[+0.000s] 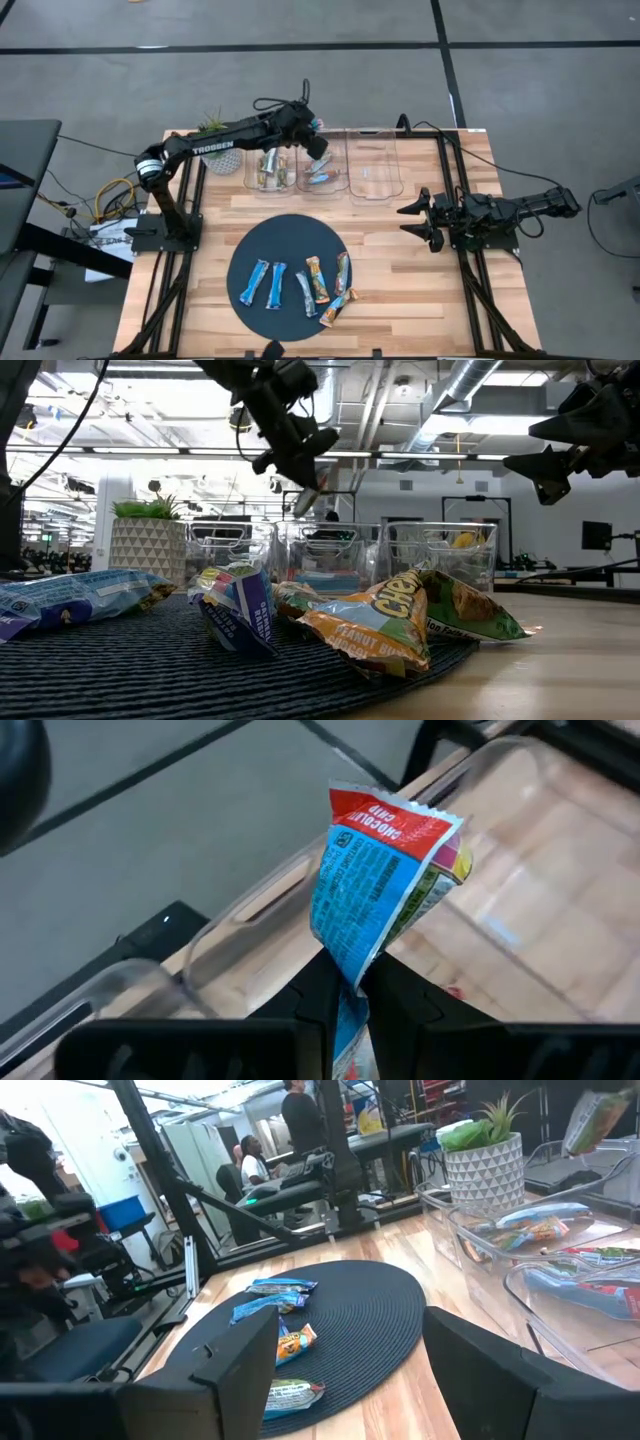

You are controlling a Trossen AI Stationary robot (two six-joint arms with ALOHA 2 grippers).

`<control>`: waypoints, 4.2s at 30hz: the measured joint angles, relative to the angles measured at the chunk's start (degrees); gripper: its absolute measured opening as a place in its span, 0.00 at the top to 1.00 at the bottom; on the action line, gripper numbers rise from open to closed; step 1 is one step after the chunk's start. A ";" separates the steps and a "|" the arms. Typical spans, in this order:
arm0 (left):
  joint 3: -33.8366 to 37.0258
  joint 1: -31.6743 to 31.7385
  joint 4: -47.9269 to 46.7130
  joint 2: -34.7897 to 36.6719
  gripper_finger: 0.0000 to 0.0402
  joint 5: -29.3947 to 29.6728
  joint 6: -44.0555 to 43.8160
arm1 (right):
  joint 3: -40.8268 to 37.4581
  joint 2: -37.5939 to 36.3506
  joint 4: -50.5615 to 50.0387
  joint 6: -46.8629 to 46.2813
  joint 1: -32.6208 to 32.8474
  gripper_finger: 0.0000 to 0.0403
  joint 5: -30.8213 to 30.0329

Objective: Pick and place Granola Bars by type
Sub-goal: Put the red granola bar into the center transparent bin, then put the orange granola bar into the left transparent bin

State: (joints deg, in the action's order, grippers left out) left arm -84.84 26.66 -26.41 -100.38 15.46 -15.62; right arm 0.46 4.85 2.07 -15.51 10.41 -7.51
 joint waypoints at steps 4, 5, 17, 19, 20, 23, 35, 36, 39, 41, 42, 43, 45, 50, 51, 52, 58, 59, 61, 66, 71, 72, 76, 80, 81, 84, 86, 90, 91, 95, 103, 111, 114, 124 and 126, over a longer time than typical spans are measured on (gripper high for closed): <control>2.45 1.37 2.24 0.00 0.91 -0.71 -0.04 | -0.02 -0.01 0.00 0.00 -0.01 0.40 0.00; 3.09 1.63 2.95 0.00 0.91 -1.22 -0.04 | 0.01 -0.01 0.00 -0.01 -0.01 0.40 0.00; 4.78 1.94 4.73 -6.08 0.91 -6.46 0.24 | -0.02 0.02 -0.02 -0.02 -0.02 0.40 -0.13; 4.79 1.94 4.30 -7.32 0.91 -5.71 0.88 | -0.01 0.01 -0.02 0.00 -0.02 0.40 0.00; 4.78 1.98 4.39 -7.78 0.91 -5.79 1.44 | -0.01 0.02 -0.02 0.00 -0.01 0.40 -0.08; 4.78 2.23 3.90 -8.81 0.91 -6.15 3.49 | 0.00 0.02 -0.02 -0.01 -0.02 0.40 -0.07; 4.78 2.40 1.97 -11.34 0.91 -5.94 6.86 | 0.01 0.02 0.00 -0.02 0.00 0.40 -0.07; 4.78 2.55 1.77 -11.34 0.91 -5.97 6.86 | 0.01 0.02 0.00 0.00 -0.02 0.40 -0.07; 4.78 2.68 1.40 -11.34 0.87 -6.45 6.86 | -0.01 0.02 0.00 0.00 0.00 0.40 -0.07; 4.78 2.71 0.80 -11.34 0.84 -6.64 6.86 | -0.02 0.02 0.00 0.00 0.00 0.40 -0.07; 4.78 2.71 0.57 -11.34 0.82 -6.64 6.86 | -0.01 0.02 0.00 0.00 -0.01 0.40 -0.07; 4.78 2.71 0.44 -11.34 0.79 -6.67 6.86 | -0.02 0.02 0.00 -0.01 -0.01 0.40 -0.06; 4.78 2.70 0.37 -11.34 0.75 -6.67 6.86 | -0.02 0.02 0.00 0.00 0.00 0.40 -0.06; 4.78 2.66 0.39 -11.34 0.64 -6.10 6.87 | -0.02 0.02 0.00 0.00 -0.02 0.40 -0.04; 4.78 2.66 0.39 -11.34 0.63 -5.99 6.86 | 0.00 0.02 0.00 0.00 0.00 0.40 -0.04; 4.78 2.66 0.46 -11.34 0.61 -5.97 6.86 | 0.01 0.02 0.00 0.00 -0.01 0.40 -0.03; 3.98 3.02 1.53 -10.64 0.56 -5.21 6.88 | -0.01 0.02 0.00 0.00 -0.02 0.40 0.00; 3.24 3.05 1.78 -10.62 0.55 -4.73 6.86 | 0.00 0.02 0.00 0.00 -0.01 0.40 0.00; 1.82 3.06 1.03 -10.36 0.55 -4.24 6.86 | -0.02 0.02 0.00 -0.01 -0.02 0.40 0.02; -1.77 1.79 -0.69 -8.87 0.55 -5.47 6.86 | -0.02 0.02 0.00 0.00 -0.02 0.40 0.02; -4.05 -2.80 -0.04 -5.58 0.55 -7.94 9.72 | 0.01 0.02 0.00 0.00 -0.01 0.40 0.02; -4.31 -4.07 -0.09 -4.89 0.55 -8.10 11.61 | 0.00 -0.01 0.00 0.00 -0.01 0.40 0.03; -5.45 -9.96 -3.58 -2.81 0.55 -10.08 20.08 | 0.00 0.02 0.00 0.00 -0.02 0.40 0.00; -5.49 -16.30 -9.06 -1.40 0.55 -13.19 27.22 | -0.01 -0.01 0.00 0.00 -0.01 0.40 0.00; -5.49 -17.75 -10.79 -1.10 0.55 -14.55 28.62 | 0.01 0.00 0.00 -0.01 0.00 0.40 0.00; -5.49 -21.85 -15.36 -0.39 0.55 -18.59 31.26 | 0.00 0.00 0.00 0.00 -0.02 0.40 0.00; -5.49 -24.35 -18.01 -0.22 0.55 -20.53 33.97 | -0.02 -0.01 0.00 0.00 -0.02 0.40 0.00; -5.49 -28.88 -22.72 -0.22 0.55 -21.48 44.17 | -0.01 0.00 0.00 0.00 0.00 0.40 0.00; -5.49 -29.92 -23.54 -0.22 0.55 -21.40 46.89 | -0.01 -0.01 0.00 0.00 -0.01 0.40 0.00; -4.54 -34.10 -24.90 -0.24 0.55 -21.16 55.15 | 0.00 0.00 0.00 -0.02 0.00 0.40 0.00; -0.79 -42.85 -19.60 -0.26 0.55 -20.71 60.21 | 0.00 -0.01 0.00 0.00 0.00 0.40 0.00; 3.94 -47.69 -10.83 -2.80 0.55 -19.18 65.55 | -0.02 0.02 -0.01 0.00 -0.02 0.40 0.00; 4.06 -47.88 -9.79 -5.16 0.55 -17.89 65.95 | 0.00 0.02 -0.10 -0.02 -0.02 0.40 0.01; 4.08 -47.85 -5.30 -12.38 0.55 -12.61 66.04 | 0.00 0.02 0.00 0.00 -0.01 0.40 0.00; 4.08 -47.82 -5.15 -12.99 0.55 -12.61 66.06 | 0.01 0.02 -0.02 0.00 -0.01 0.40 0.00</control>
State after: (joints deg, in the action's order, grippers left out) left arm -80.75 -21.17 -31.56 -113.36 2.85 50.44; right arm 0.47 4.86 2.04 -15.51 10.41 -7.51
